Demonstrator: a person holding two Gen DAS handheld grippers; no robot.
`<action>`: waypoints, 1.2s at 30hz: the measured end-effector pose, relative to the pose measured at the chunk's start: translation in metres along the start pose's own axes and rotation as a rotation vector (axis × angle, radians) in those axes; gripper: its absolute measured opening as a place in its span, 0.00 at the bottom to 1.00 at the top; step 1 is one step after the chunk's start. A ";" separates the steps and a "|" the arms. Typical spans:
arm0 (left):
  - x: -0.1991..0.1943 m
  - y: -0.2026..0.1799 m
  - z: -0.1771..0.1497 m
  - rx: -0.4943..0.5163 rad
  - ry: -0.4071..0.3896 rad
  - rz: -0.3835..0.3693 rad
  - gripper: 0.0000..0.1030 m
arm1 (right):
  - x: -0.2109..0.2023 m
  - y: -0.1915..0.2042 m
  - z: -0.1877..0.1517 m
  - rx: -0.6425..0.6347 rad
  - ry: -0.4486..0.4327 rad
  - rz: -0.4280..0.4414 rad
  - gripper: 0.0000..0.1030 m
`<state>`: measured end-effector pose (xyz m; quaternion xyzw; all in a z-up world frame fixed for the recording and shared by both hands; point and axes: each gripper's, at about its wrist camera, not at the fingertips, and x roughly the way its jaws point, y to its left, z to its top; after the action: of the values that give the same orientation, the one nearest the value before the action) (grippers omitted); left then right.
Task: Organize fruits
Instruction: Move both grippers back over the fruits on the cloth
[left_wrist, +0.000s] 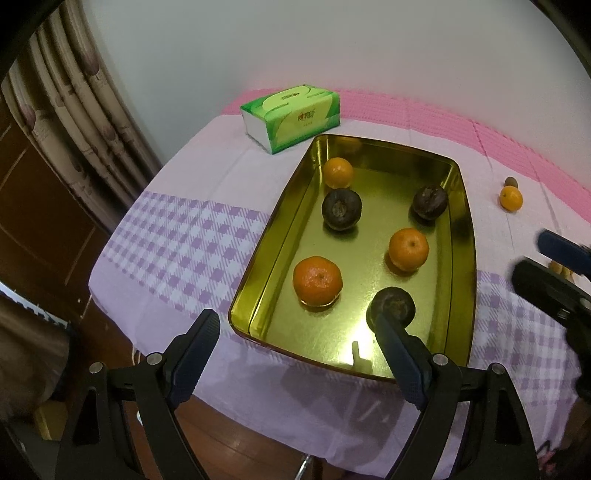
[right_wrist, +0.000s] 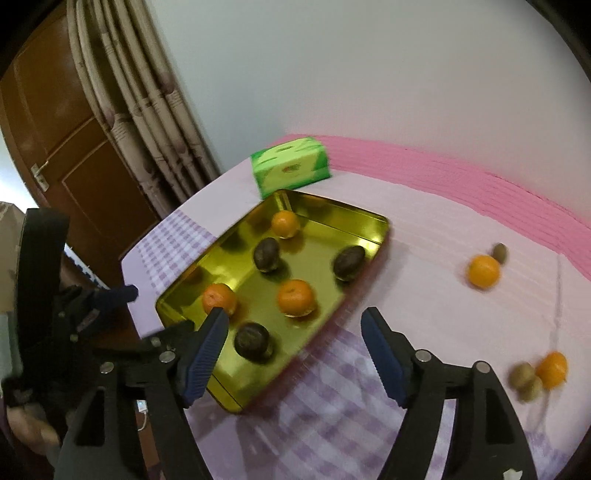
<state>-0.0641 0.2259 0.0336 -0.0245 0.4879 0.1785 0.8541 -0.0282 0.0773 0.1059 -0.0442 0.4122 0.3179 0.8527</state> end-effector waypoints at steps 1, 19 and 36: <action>0.000 -0.001 0.000 0.002 -0.002 0.002 0.84 | -0.006 -0.006 -0.004 0.015 -0.004 -0.010 0.74; -0.033 -0.040 -0.008 0.156 -0.153 -0.029 0.84 | -0.112 -0.178 -0.105 0.264 -0.033 -0.411 0.79; -0.034 -0.199 0.098 0.435 -0.147 -0.369 0.82 | -0.105 -0.262 -0.142 0.350 -0.003 -0.446 0.84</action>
<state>0.0663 0.0511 0.0867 0.0839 0.4387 -0.0877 0.8904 -0.0205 -0.2314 0.0408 0.0144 0.4396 0.0466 0.8969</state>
